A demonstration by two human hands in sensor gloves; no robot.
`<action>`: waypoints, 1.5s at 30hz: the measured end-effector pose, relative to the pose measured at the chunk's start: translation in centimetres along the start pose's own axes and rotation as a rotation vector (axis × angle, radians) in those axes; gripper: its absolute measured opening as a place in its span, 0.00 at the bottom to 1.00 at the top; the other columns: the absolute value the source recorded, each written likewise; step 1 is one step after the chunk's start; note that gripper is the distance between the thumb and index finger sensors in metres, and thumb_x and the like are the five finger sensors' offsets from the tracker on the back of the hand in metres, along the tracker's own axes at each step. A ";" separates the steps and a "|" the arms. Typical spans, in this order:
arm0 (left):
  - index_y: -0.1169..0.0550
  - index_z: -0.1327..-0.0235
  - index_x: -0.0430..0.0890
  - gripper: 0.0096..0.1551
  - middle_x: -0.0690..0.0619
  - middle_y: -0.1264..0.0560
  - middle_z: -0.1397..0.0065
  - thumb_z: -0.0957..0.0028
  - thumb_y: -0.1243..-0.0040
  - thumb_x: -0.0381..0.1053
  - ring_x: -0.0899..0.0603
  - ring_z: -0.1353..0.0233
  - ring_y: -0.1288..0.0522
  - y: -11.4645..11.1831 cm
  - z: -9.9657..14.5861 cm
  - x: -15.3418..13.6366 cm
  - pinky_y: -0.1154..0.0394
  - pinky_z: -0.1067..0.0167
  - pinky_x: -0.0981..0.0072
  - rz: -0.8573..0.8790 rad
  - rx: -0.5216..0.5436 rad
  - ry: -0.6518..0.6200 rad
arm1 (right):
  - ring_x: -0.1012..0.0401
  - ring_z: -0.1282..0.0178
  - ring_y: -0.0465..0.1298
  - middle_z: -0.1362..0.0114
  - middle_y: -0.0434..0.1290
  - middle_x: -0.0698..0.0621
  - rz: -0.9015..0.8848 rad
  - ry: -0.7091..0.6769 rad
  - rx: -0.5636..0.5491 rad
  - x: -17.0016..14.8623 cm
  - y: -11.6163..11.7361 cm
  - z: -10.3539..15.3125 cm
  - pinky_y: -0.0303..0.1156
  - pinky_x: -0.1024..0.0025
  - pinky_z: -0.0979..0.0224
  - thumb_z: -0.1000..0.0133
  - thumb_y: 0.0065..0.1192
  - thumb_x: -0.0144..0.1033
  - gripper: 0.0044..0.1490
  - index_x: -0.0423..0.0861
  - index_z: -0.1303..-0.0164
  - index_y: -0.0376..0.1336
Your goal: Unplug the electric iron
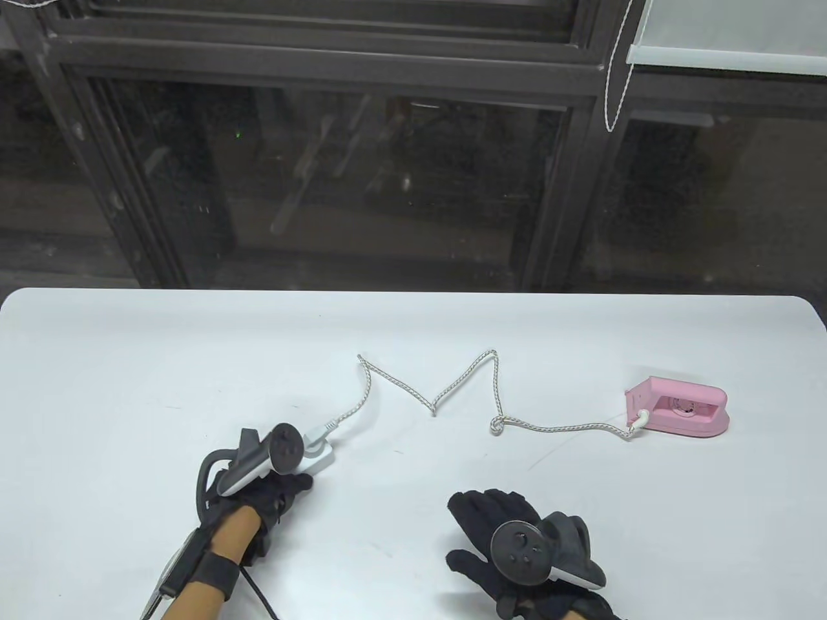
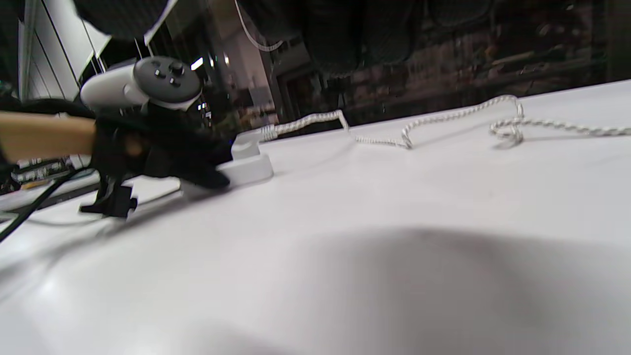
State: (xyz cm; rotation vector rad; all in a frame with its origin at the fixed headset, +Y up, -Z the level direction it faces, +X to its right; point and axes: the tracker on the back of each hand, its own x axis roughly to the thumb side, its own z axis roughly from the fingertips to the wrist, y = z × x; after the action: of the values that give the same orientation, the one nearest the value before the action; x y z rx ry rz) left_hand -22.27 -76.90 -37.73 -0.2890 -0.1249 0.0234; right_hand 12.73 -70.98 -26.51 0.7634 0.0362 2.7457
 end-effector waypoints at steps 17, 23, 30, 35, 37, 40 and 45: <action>0.38 0.26 0.56 0.49 0.45 0.31 0.29 0.61 0.37 0.72 0.36 0.37 0.29 -3.7 9.4 13.3 0.25 0.42 0.49 -0.080 -0.023 -0.556 | 0.49 0.24 0.67 0.23 0.68 0.50 0.192 -0.154 0.135 4.0 4.5 -0.4 0.59 0.44 0.21 0.48 0.59 0.57 0.41 0.55 0.24 0.57; 0.35 0.28 0.55 0.49 0.45 0.29 0.31 0.63 0.34 0.71 0.35 0.38 0.27 -3.6 9.2 13.4 0.24 0.44 0.48 -0.061 -0.027 -0.550 | 0.51 0.30 0.72 0.29 0.72 0.50 0.174 -0.167 0.083 4.2 6.1 -1.2 0.63 0.45 0.23 0.50 0.61 0.57 0.39 0.55 0.28 0.60; 0.34 0.29 0.54 0.49 0.43 0.28 0.32 0.63 0.32 0.71 0.35 0.39 0.26 -3.6 9.1 13.6 0.24 0.46 0.47 -0.075 -0.021 -0.561 | 0.55 0.36 0.74 0.32 0.72 0.53 0.102 -0.164 0.101 3.7 6.0 -1.4 0.68 0.50 0.27 0.49 0.60 0.55 0.35 0.57 0.31 0.59; 0.34 0.29 0.53 0.49 0.42 0.29 0.33 0.63 0.31 0.70 0.34 0.40 0.27 -3.7 8.9 13.5 0.24 0.46 0.46 -0.043 -0.029 -0.560 | 0.58 0.41 0.75 0.35 0.73 0.52 0.140 -0.175 0.081 4.0 6.0 -1.3 0.70 0.53 0.30 0.49 0.59 0.53 0.35 0.55 0.31 0.59; 0.34 0.29 0.53 0.49 0.42 0.29 0.33 0.63 0.31 0.70 0.34 0.41 0.27 -3.7 8.9 13.5 0.24 0.47 0.46 -0.038 -0.033 -0.559 | 0.59 0.45 0.76 0.35 0.73 0.51 0.152 -0.183 0.096 4.2 5.9 -1.3 0.72 0.55 0.34 0.49 0.59 0.52 0.35 0.54 0.32 0.59; 0.34 0.29 0.53 0.49 0.42 0.30 0.33 0.64 0.31 0.70 0.34 0.41 0.27 -3.7 8.9 13.5 0.24 0.47 0.46 -0.038 -0.042 -0.556 | 0.59 0.48 0.77 0.35 0.73 0.51 0.153 -0.198 0.092 4.3 5.6 -1.3 0.72 0.55 0.36 0.49 0.59 0.52 0.35 0.53 0.32 0.59; 0.34 0.29 0.53 0.49 0.42 0.30 0.34 0.64 0.30 0.70 0.34 0.41 0.28 -3.7 8.7 13.4 0.25 0.47 0.46 -0.019 -0.047 -0.560 | 0.59 0.46 0.76 0.34 0.71 0.51 -0.106 -0.111 -0.205 2.1 1.0 -0.2 0.72 0.54 0.35 0.49 0.58 0.51 0.35 0.54 0.31 0.57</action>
State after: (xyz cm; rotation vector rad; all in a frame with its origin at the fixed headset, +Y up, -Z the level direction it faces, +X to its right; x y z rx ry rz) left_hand -10.10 -77.44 -26.78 -0.3226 -0.6849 0.0824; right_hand 10.69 -71.33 -25.53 0.8296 -0.2179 2.5532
